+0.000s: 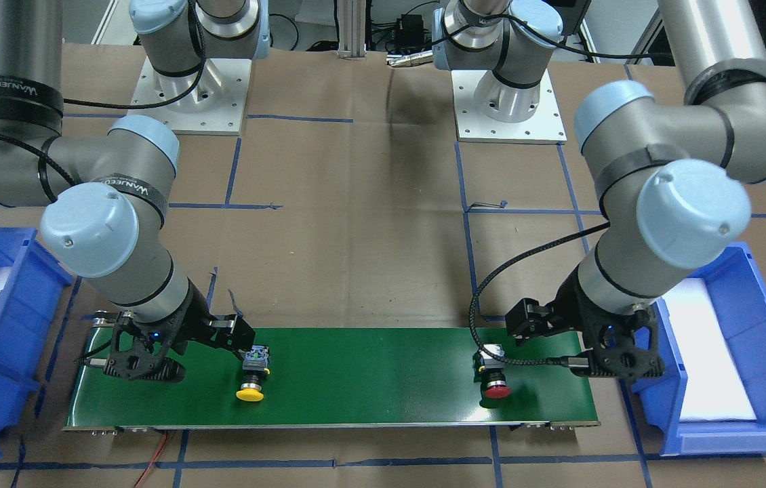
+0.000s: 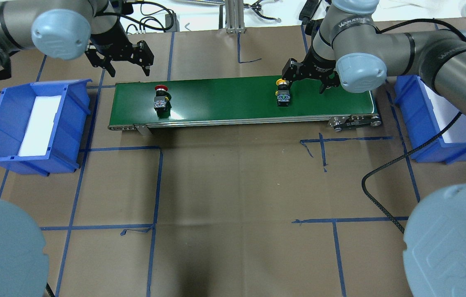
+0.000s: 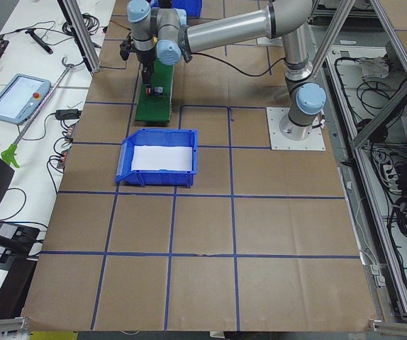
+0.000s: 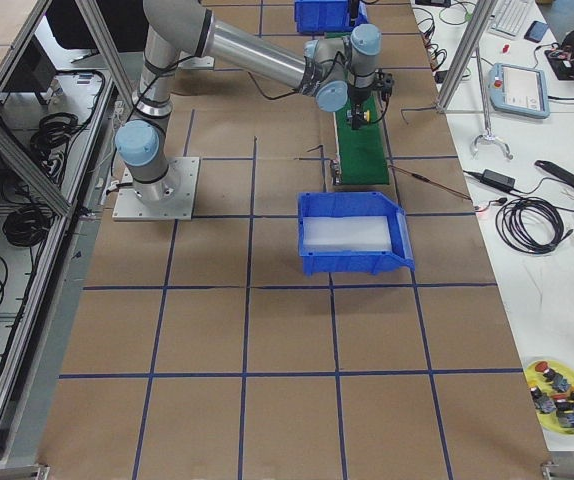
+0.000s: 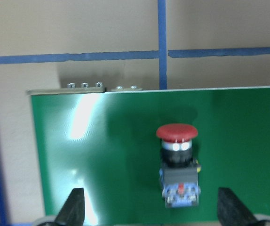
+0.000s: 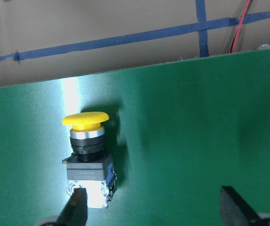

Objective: Transport two buttons from left to right
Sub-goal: 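Release the red button on the belt while the right gripper waits above the yellow button, then grasp the yellow button with the right gripper at the belt's far end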

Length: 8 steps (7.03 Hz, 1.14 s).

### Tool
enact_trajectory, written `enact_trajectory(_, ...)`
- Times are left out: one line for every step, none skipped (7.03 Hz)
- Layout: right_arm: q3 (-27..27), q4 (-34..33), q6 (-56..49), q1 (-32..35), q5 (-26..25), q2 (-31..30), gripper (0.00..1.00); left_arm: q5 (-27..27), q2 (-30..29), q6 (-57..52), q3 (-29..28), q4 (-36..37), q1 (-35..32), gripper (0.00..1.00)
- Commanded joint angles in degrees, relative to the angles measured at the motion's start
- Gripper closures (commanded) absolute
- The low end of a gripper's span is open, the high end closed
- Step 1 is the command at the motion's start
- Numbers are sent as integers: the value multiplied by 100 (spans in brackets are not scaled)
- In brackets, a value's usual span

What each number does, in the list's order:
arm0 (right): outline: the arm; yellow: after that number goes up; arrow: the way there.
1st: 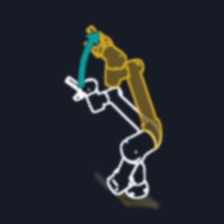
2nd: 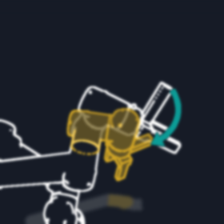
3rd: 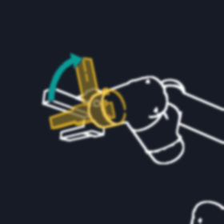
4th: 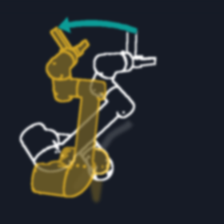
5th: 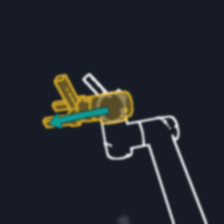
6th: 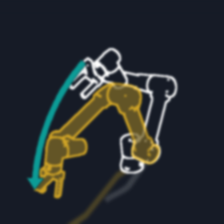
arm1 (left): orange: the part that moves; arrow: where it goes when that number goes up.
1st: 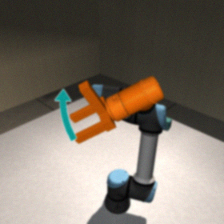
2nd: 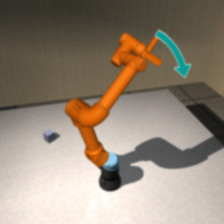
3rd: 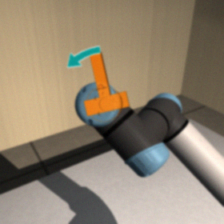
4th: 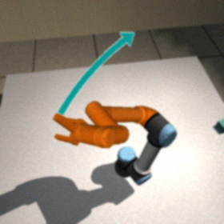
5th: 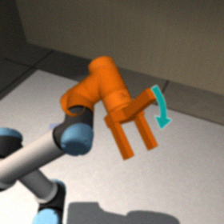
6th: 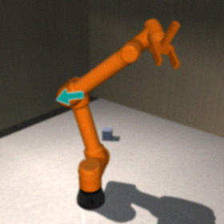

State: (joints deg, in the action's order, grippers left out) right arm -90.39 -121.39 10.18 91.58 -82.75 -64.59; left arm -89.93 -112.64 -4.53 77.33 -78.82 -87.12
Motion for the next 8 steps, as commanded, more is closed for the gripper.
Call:
enact_trajectory(4, -8, 90, 9, -109, 52, 1, -7, 635, -4, -79, -729, -6, 0)
enact_trajectory(4, -17, 90, 9, -110, 87, 1, -7, 1126, -39, 114, -1097, -7, 0)
enact_trajectory(4, -17, 90, 9, -101, 113, 1, 28, 1635, -117, 603, -1135, -7, 0)
enact_trajectory(4, -17, 90, 9, -101, 122, 1, 20, 2049, -136, 1199, -1014, -7, 0)
enact_trajectory(4, -17, 81, 9, -101, 166, 1, 29, 2193, -205, 1484, -760, -7, 0)
enact_trajectory(4, -17, 81, 9, -92, 218, 1, 37, 2203, -197, 1487, -636, -7, 0)
enact_trajectory(4, -17, 64, 9, -101, 236, 1, 11, 2194, -189, 1408, -643, -7, 0)
enact_trajectory(-5, -51, 20, 9, -179, 280, 1, 2, 2203, -189, 1399, -643, -7, 0)
